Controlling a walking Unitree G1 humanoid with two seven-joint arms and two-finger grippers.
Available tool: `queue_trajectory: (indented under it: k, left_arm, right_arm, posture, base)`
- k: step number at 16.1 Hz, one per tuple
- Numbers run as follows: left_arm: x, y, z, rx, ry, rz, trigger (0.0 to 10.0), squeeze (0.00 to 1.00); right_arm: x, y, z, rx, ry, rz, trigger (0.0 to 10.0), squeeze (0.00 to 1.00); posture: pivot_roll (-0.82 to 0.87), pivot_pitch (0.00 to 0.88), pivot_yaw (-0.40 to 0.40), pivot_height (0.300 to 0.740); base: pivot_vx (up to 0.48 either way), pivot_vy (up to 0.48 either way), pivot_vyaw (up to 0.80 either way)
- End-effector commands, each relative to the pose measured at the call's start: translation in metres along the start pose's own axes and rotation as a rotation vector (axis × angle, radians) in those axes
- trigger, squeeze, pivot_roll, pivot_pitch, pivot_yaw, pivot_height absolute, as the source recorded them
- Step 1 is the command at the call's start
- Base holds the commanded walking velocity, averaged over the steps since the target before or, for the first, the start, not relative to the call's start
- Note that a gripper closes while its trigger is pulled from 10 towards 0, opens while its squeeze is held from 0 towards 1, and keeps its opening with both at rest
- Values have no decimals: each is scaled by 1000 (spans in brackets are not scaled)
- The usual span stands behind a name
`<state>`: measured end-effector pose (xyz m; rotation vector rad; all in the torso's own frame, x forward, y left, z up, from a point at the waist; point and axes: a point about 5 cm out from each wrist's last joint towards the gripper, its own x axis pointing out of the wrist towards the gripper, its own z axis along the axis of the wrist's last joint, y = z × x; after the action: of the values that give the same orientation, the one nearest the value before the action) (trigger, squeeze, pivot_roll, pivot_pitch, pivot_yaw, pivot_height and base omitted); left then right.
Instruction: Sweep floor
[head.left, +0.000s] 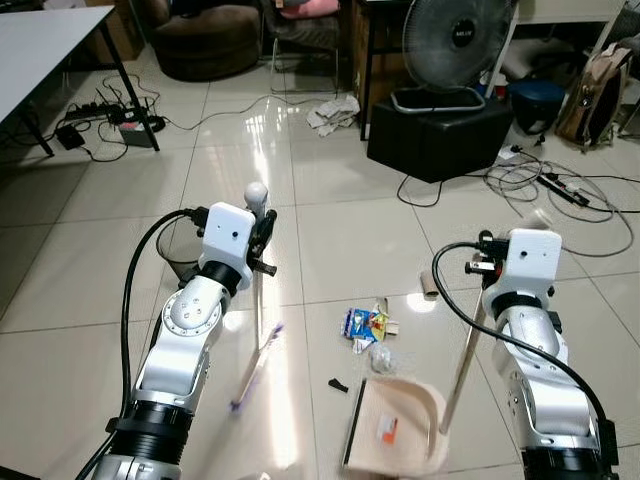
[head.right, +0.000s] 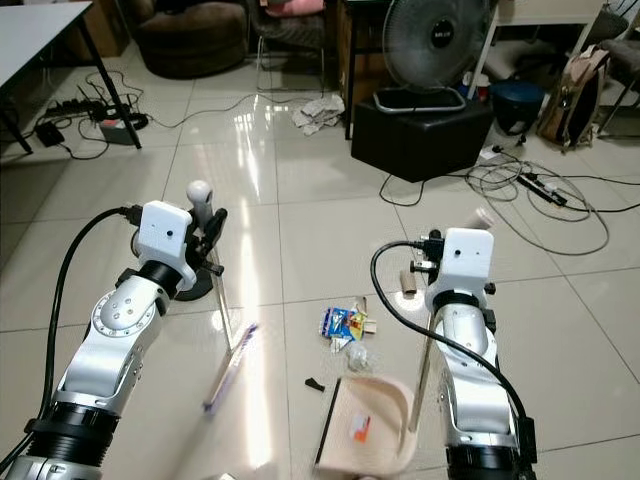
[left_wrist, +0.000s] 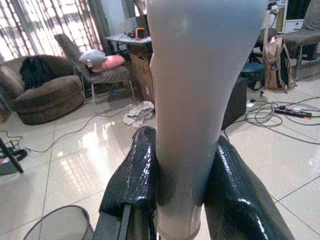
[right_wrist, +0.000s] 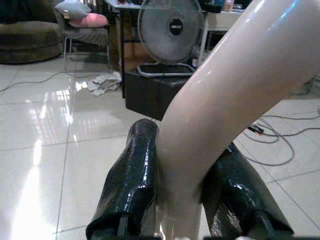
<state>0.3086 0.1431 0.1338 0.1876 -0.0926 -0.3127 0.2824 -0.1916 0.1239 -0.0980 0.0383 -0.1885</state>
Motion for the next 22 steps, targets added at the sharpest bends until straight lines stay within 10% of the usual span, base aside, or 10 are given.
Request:
queue_trajectory:
  k: [1,22]
  left_arm:
    - [1,3,12,23,-52,1,10000,0]
    - [0,6,11,37,-35,8,10000,0]
  right_arm:
    - [2,2,8,4,-44,12,10000,0]
    - [3,1,3,8,-28,-4,10000,0]
  posture:
    - [1,53,51,740]
    - [10,69,62,740]
  base:
    - [319,0,0]
    - [164,0,-76]
